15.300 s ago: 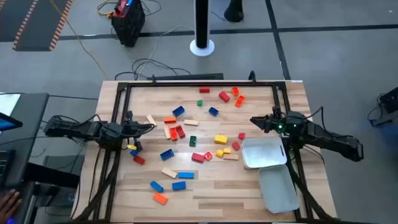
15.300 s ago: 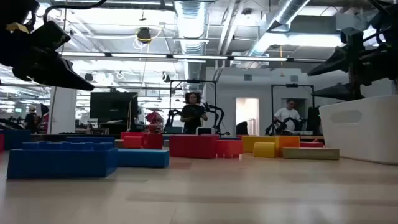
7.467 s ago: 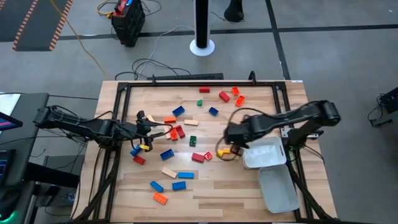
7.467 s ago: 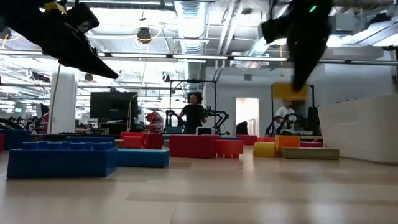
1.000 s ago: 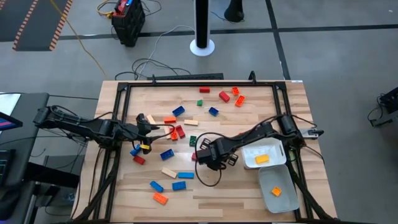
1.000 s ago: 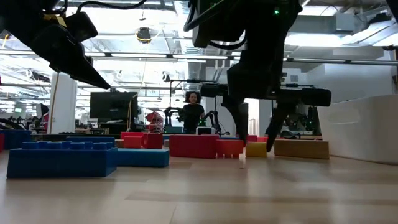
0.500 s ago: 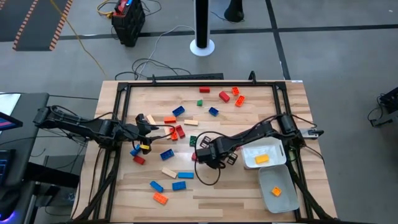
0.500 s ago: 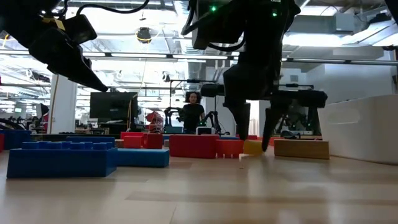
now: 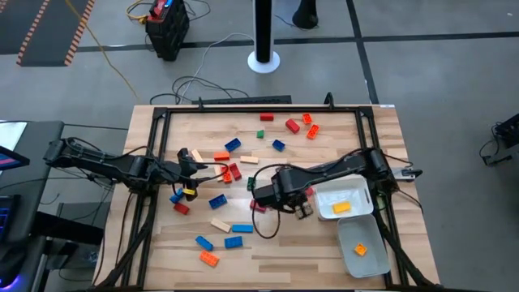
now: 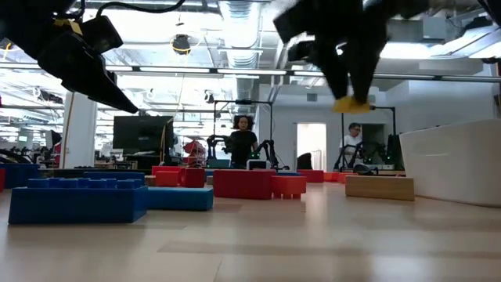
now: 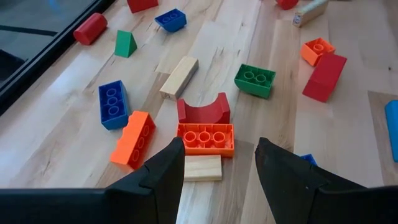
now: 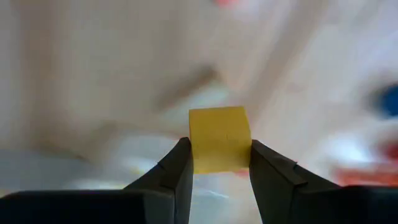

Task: Sort blocks by size
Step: Put the half circle yellow block into the gray bin, then put the wooden block into the white bin

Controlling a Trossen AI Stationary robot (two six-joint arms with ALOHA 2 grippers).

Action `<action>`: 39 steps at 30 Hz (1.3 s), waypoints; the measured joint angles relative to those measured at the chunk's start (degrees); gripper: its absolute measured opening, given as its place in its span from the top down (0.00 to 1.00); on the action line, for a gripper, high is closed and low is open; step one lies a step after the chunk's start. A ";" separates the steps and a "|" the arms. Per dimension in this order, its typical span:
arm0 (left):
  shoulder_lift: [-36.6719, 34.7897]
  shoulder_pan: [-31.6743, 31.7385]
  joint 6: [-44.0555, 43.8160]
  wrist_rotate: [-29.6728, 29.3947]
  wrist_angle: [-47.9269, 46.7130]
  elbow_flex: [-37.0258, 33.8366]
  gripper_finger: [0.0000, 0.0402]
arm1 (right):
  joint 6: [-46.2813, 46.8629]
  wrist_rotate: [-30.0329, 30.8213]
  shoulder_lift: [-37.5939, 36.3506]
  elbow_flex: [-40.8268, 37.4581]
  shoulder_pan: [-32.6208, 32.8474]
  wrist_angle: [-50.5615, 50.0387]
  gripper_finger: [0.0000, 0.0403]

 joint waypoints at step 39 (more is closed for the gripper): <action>0.01 0.00 3.65 -1.49 5.25 0.00 0.53 | 90.30 -14.40 -19.70 -26.67 32.41 2.71 0.35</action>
